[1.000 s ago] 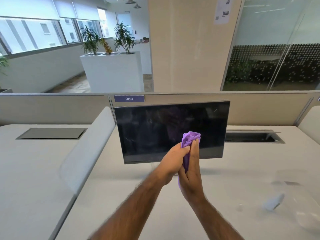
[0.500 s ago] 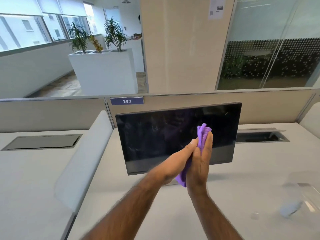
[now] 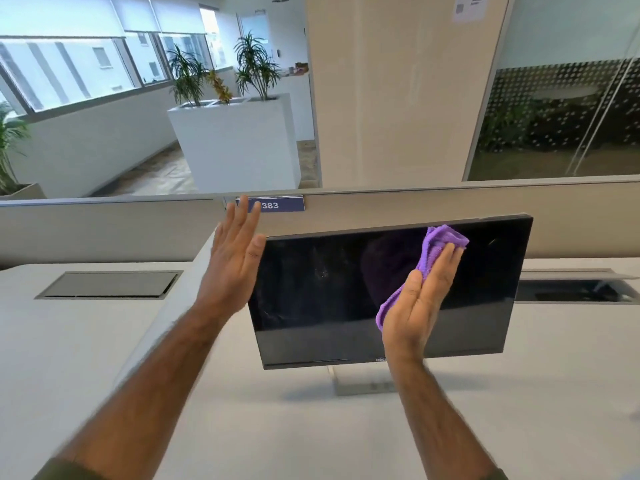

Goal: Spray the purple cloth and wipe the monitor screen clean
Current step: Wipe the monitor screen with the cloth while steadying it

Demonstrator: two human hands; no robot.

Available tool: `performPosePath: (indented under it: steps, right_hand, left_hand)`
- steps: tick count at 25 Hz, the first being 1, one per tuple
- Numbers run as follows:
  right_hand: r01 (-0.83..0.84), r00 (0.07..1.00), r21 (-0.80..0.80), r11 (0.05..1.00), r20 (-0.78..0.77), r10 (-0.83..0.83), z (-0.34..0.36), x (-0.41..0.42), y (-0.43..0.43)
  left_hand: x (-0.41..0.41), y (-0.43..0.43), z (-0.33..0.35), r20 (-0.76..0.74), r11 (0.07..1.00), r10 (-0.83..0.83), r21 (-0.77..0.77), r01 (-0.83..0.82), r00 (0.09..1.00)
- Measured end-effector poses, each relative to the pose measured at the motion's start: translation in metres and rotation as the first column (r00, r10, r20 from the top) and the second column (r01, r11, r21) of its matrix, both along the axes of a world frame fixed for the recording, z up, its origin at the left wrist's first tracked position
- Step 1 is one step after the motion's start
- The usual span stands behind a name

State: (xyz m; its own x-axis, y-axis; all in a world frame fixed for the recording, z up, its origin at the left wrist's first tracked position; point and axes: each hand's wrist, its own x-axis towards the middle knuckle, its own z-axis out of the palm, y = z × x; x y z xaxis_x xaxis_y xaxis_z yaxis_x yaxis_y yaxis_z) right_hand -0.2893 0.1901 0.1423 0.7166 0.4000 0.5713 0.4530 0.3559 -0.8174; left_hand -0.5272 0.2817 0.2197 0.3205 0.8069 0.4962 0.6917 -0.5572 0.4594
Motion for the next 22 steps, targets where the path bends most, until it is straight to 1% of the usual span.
performPosePath:
  steps: [1, 3, 5, 6, 8, 10, 13, 14, 15, 17, 19, 20, 22]
  right_hand:
    - [0.016, 0.997, -0.043, 0.999, 0.072, -0.013, -0.002, -0.002, 0.009]
    - [0.123, 0.966, -0.151, 0.981, 0.245, -0.083, -0.011, -0.007, 0.024]
    - [0.289, 0.875, -0.254, 0.923, 0.462, -0.146, -0.021, -0.015, 0.034]
    - [0.350, 0.827, -0.297, 0.888, 0.543, -0.145, -0.026, -0.020, 0.037]
    - [0.421, 0.762, -0.333, 0.843, 0.634, -0.131, -0.033, -0.034, 0.042]
    - [0.440, 0.724, -0.323, 0.838, 0.680, -0.118, -0.042, -0.057, 0.047]
    - [0.408, 0.627, -0.310, 0.858, 0.779, -0.017, -0.055, -0.091, 0.055]
    - [0.406, 0.593, -0.300, 0.863, 0.805, 0.001, -0.058, -0.093, 0.056]
    - [0.423, 0.582, -0.292, 0.858, 0.813, -0.011, -0.058, -0.090, 0.056]
    - [0.497, 0.628, -0.300, 0.814, 0.772, -0.099, -0.054, -0.081, 0.057]
    - [0.509, 0.693, -0.319, 0.799, 0.703, -0.161, -0.051, -0.085, 0.059]
    - [0.487, 0.704, -0.319, 0.813, 0.695, -0.149, -0.052, -0.094, 0.060]
    - [0.421, 0.678, -0.314, 0.851, 0.733, -0.064, -0.056, -0.123, 0.062]
  left_hand:
    - [-0.006, 0.009, -0.001, 0.019, 1.000, -0.017, -0.021, 0.018, 1.000]
    - [-0.014, 0.019, -0.004, -0.036, 0.997, -0.065, -0.045, 0.064, 0.997]
    - [-0.019, 0.023, -0.007, -0.132, 0.996, -0.089, -0.017, 0.088, 0.987]
    - [-0.020, 0.025, -0.008, -0.165, 0.995, -0.098, 0.006, 0.100, 0.981]
    - [-0.022, 0.026, -0.010, -0.196, 0.991, -0.119, 0.040, 0.129, 0.973]
    - [-0.025, 0.028, -0.011, -0.203, 0.985, -0.150, 0.051, 0.163, 0.968]
    - [-0.031, 0.031, -0.011, -0.216, 0.978, -0.192, 0.043, 0.206, 0.957]
    - [-0.032, 0.032, -0.011, -0.225, 0.976, -0.199, 0.042, 0.213, 0.954]
    - [-0.033, 0.033, -0.012, -0.232, 0.974, -0.205, 0.043, 0.220, 0.951]
    - [-0.032, 0.035, -0.012, -0.238, 0.971, -0.216, 0.049, 0.233, 0.947]
    - [-0.034, 0.035, -0.013, -0.234, 0.968, -0.228, 0.052, 0.247, 0.945]
    - [-0.036, 0.036, -0.013, -0.226, 0.964, -0.245, 0.047, 0.262, 0.943]
    - [-0.039, 0.038, -0.014, -0.190, 0.951, -0.298, 0.028, 0.309, 0.935]
